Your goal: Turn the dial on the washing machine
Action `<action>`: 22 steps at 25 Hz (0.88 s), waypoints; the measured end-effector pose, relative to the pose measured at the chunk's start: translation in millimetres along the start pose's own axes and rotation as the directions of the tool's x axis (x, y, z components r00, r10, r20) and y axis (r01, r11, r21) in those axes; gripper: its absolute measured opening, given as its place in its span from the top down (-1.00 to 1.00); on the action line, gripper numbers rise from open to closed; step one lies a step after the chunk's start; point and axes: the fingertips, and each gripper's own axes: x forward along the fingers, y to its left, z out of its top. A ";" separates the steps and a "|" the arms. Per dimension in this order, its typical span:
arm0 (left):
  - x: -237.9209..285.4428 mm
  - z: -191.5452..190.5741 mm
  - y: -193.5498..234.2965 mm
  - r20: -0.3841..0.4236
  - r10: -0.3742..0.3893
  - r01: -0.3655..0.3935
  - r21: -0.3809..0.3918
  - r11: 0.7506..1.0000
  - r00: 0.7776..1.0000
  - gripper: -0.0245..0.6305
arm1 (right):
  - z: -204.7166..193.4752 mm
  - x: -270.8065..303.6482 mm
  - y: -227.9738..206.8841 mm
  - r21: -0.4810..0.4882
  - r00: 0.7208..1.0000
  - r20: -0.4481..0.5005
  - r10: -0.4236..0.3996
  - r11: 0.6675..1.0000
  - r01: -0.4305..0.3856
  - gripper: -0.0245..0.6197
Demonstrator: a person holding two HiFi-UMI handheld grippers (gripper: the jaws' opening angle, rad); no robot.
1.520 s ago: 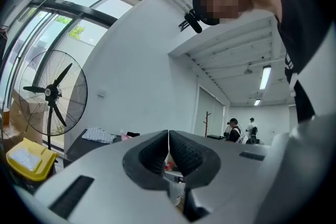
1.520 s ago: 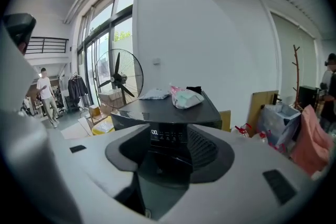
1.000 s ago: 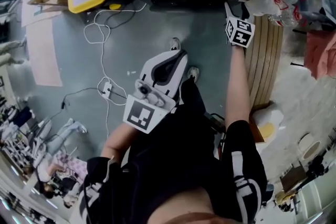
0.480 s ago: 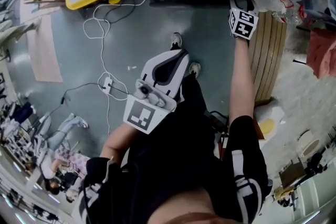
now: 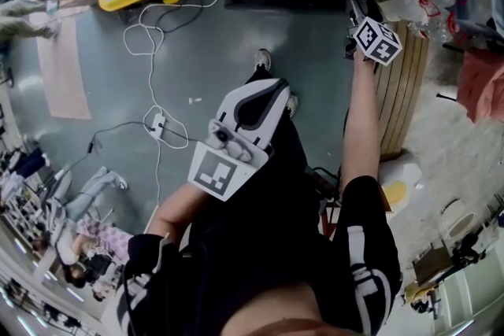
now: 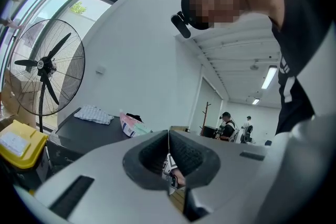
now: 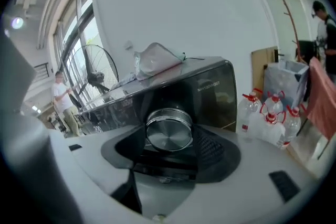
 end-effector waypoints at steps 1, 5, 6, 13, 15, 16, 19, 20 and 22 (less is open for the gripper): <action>-1.1 0.2 -0.4 0.001 0.000 0.000 0.000 1.000 1.000 0.85 | -0.5 0.6 1.5 -0.047 1.000 -0.003 -0.018 0.999 0.018 0.00; -10.5 15.0 -8.0 0.024 0.007 -0.007 0.010 1.000 1.000 0.85 | 0.2 -15.1 12.1 -0.159 0.996 -0.021 -0.087 0.984 0.083 -0.04; -13.1 20.6 -12.0 0.029 0.009 -0.010 0.018 1.000 1.000 0.85 | 0.2 -25.5 16.2 -0.159 0.996 -0.026 -0.087 0.984 0.082 -0.04; -53.0 71.2 -58.2 0.108 0.059 -0.065 0.050 0.997 0.992 0.85 | 10.9 -158.8 68.5 -0.188 0.997 -0.008 -0.080 0.979 0.077 0.25; -72.2 82.7 -78.1 0.133 0.072 -0.080 0.058 0.995 0.988 0.85 | 21.9 -207.9 89.7 -0.203 0.997 0.046 -0.065 0.976 0.073 0.44; -81.6 87.2 -87.6 0.144 0.078 -0.088 0.065 0.994 0.987 0.85 | 29.4 -232.0 100.3 -0.216 0.995 0.083 -0.058 0.974 0.074 0.52; -111.4 101.3 -112.8 0.185 0.102 -0.122 0.100 0.987 0.977 0.85 | 51.5 -299.9 135.4 -0.242 0.984 0.180 -0.006 0.969 0.050 0.70; -122.5 105.5 -120.6 0.199 0.112 -0.136 0.113 0.984 0.974 0.85 | 56.0 -321.8 147.4 -0.241 0.980 0.199 0.021 0.970 0.029 0.73; -142.6 111.4 -134.9 0.219 0.128 -0.159 0.130 0.979 0.967 0.85 | 63.1 -362.4 169.5 -0.245 0.972 0.224 0.066 0.969 -0.010 0.78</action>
